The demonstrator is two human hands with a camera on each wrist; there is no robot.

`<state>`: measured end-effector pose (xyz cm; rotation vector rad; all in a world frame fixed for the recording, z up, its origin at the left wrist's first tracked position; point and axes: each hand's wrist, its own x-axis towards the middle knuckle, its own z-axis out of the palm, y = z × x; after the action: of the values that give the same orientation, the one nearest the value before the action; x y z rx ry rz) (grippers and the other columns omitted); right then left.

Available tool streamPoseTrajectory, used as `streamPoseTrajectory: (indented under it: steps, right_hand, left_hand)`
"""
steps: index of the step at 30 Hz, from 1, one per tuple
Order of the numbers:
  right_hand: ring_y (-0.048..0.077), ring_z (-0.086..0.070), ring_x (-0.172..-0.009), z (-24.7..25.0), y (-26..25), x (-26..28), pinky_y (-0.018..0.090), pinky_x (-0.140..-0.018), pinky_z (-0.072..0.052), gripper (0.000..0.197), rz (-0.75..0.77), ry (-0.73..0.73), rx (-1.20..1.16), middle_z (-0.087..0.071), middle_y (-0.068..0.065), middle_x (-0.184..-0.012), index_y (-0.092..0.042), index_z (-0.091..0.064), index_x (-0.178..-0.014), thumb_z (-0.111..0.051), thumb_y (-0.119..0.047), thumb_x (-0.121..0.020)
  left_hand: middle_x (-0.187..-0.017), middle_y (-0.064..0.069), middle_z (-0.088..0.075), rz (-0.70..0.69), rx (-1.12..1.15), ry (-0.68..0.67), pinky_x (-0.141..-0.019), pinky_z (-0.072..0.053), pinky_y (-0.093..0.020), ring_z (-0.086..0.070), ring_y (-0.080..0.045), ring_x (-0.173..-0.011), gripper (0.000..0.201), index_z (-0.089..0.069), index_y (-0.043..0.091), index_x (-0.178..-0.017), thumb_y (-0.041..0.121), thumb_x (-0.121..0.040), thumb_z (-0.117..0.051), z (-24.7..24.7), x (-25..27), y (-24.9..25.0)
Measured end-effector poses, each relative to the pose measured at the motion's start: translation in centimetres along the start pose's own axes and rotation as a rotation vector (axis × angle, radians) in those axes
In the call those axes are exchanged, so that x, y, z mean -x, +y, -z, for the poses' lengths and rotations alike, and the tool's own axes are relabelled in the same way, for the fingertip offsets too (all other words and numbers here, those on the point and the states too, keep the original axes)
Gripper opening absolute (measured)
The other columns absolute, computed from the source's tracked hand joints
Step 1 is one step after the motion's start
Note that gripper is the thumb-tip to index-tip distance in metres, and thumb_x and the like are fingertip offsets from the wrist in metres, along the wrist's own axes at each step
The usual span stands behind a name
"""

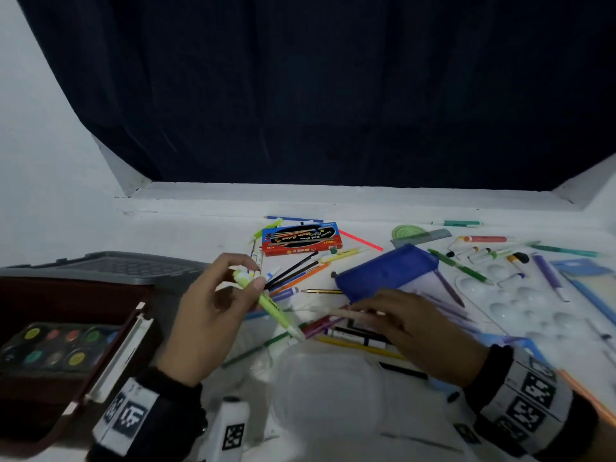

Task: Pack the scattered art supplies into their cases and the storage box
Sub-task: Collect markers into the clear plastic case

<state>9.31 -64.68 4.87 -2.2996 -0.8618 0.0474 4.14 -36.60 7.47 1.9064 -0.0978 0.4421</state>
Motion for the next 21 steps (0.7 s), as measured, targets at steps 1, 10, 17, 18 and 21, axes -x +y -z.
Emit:
streamPoseTrajectory:
  steps: [1,10,17,18,21]
  right_hand:
    - [0.005,-0.059,-0.089,-0.1,-0.1,0.8,0.015,-0.076,-0.044,0.020,-0.026,0.006,-0.036,-0.066,-0.014,-0.097,-0.028,-0.068,-0.112,-0.053,-0.029,-0.099]
    - [0.009,-0.064,-0.055,-1.9,-1.0,4.4,0.015,-0.064,-0.047,0.013,-0.220,0.072,-0.188,-0.065,0.000,-0.071,-0.016,-0.070,-0.080,-0.066,-0.018,-0.092]
    - [0.006,-0.068,-0.071,-3.1,-1.6,4.4,0.020,-0.068,-0.056,0.017,-0.232,0.070,-0.151,-0.067,-0.005,-0.091,-0.016,-0.070,-0.100,-0.064,-0.005,-0.088]
    - [0.005,-0.066,-0.075,-3.2,-1.7,4.2,0.019,-0.070,-0.053,0.014,-0.203,0.074,-0.083,-0.066,-0.008,-0.092,-0.020,-0.069,-0.101,-0.063,-0.012,-0.091]
    - [0.003,-0.055,-0.088,-3.5,-1.8,3.6,0.024,-0.080,-0.045,0.013,-0.061,-0.011,0.196,-0.065,-0.012,-0.098,-0.027,-0.066,-0.103,-0.057,-0.032,-0.095]
  left_hand:
    - [-0.077,-0.008,-0.065,0.023,0.046,-0.026,-0.064,-0.055,-0.025,-0.068,-0.022,-0.064,0.013,-0.065,0.009,-0.094,0.018,-0.086,-0.069,-0.2,0.8,-0.1]
    - [-0.070,0.016,-0.069,0.101,-0.212,-0.452,-0.072,-0.055,-0.029,-0.066,-0.006,-0.069,0.020,-0.073,0.031,-0.093,0.012,-0.086,-0.074,-1.0,5.3,-3.6]
    - [-0.090,0.026,-0.064,-0.225,-0.618,-0.520,-0.076,-0.044,-0.016,-0.054,0.006,-0.082,0.017,-0.071,0.036,-0.101,0.046,-0.088,-0.066,-1.7,4.8,-4.6]
    - [-0.094,0.024,-0.065,-0.258,-0.664,-0.534,-0.079,-0.046,-0.021,-0.056,0.001,-0.088,0.019,-0.071,0.036,-0.101,0.049,-0.088,-0.064,-1.9,4.6,-4.6]
    - [-0.101,0.015,-0.066,-0.283,-0.778,-0.570,-0.084,-0.048,-0.032,-0.058,-0.010,-0.098,0.020,-0.073,0.034,-0.102,0.045,-0.087,-0.067,-2.5,4.0,-4.3]
